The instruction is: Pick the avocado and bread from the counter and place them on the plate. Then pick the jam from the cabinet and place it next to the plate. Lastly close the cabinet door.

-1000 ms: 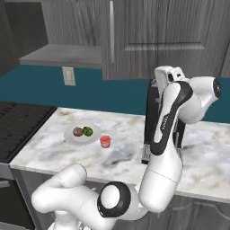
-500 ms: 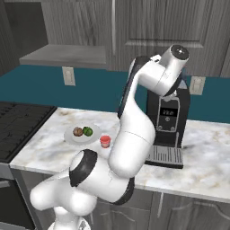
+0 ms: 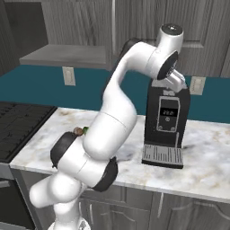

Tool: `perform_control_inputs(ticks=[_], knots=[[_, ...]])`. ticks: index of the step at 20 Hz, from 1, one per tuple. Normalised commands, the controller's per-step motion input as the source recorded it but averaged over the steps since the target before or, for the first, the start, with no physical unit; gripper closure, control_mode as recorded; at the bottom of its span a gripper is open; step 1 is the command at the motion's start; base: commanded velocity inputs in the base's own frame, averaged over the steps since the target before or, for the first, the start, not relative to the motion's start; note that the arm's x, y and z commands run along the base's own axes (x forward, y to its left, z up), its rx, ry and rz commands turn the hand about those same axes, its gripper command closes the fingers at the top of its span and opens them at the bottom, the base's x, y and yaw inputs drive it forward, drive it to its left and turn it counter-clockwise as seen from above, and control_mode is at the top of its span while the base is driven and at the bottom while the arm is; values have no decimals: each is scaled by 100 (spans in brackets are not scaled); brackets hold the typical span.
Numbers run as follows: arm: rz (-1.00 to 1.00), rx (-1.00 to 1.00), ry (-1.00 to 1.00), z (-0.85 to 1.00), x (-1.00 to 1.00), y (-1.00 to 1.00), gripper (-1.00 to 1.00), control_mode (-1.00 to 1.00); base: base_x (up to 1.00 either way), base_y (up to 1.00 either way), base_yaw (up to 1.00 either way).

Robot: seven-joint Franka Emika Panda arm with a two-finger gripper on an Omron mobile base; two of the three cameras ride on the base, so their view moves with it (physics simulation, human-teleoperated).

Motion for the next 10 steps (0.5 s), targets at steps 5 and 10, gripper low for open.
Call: perform_control_inputs(ticks=[5, 10], knots=[[0, -23, -54, -11, -100, 55, -100, -100, 0, 0, 0], [3, -40, -65, -45, -100, 98, -100, -100, 0, 0, 0]])
